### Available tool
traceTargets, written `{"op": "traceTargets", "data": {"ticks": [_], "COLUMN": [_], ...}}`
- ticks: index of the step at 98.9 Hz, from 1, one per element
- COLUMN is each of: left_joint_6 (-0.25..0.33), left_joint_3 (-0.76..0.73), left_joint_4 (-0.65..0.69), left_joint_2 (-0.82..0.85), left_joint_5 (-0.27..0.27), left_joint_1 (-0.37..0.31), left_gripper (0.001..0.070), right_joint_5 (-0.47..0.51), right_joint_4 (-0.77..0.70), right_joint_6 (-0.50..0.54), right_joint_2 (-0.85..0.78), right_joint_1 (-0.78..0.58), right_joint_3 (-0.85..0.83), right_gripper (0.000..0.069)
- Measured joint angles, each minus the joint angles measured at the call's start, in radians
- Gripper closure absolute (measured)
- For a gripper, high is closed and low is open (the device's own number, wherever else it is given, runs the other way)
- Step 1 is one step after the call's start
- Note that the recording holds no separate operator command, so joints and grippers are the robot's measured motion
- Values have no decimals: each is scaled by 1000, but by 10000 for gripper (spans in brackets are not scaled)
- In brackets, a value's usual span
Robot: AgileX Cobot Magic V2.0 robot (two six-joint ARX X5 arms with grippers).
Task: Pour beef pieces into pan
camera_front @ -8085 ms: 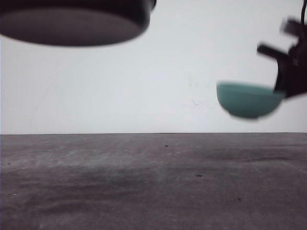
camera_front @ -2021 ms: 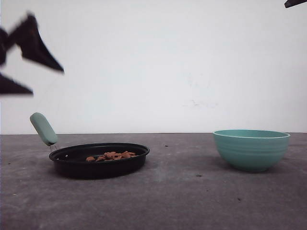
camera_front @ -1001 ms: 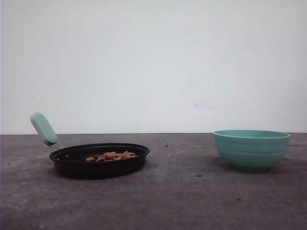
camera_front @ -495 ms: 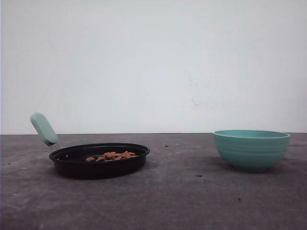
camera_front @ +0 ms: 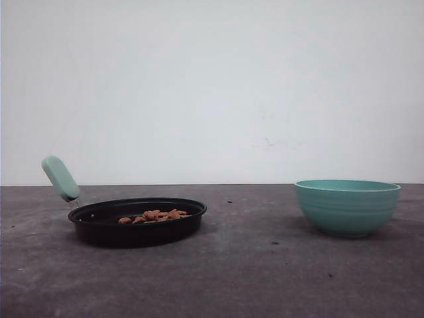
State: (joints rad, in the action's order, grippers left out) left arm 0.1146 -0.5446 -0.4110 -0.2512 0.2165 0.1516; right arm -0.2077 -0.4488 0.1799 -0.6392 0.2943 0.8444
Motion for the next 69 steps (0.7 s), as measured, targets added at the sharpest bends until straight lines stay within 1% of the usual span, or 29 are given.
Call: {"op": "traceTargets", "data": {"ticks": [10,19,26,31,38,52,69], "left_joint_6": [-11,-17,-18,-18,-18,-18,-18], "left_joint_3": [24,83,143,188,251,371,444], "left_joint_4": [2,19,44,70,116,211,217], "left_joint_2": [22,50,74,95,126,176,202], "left_joint_5": [-119,-217,-264,-288,-305,-312,-313], "left_joint_1": [-32,-60,-77,-89,-107,-134,-138], "left_gripper": [682,682,682,682,682,682,682], "right_joint_5": [0,0,0,0,0,0,0], "right_joint_4": [0,0,0,0,0,0,0], "right_joint_6": [0,0,0,0,0,0,0], "right_joint_2": [0,0,0,0,0,0,0], "right_joint_1": [0,0,0,0,0,0,0], "right_joint_3": [0,0,0,0,0,0,0], "right_gripper": [686,686,686,686,686,686,686]}}
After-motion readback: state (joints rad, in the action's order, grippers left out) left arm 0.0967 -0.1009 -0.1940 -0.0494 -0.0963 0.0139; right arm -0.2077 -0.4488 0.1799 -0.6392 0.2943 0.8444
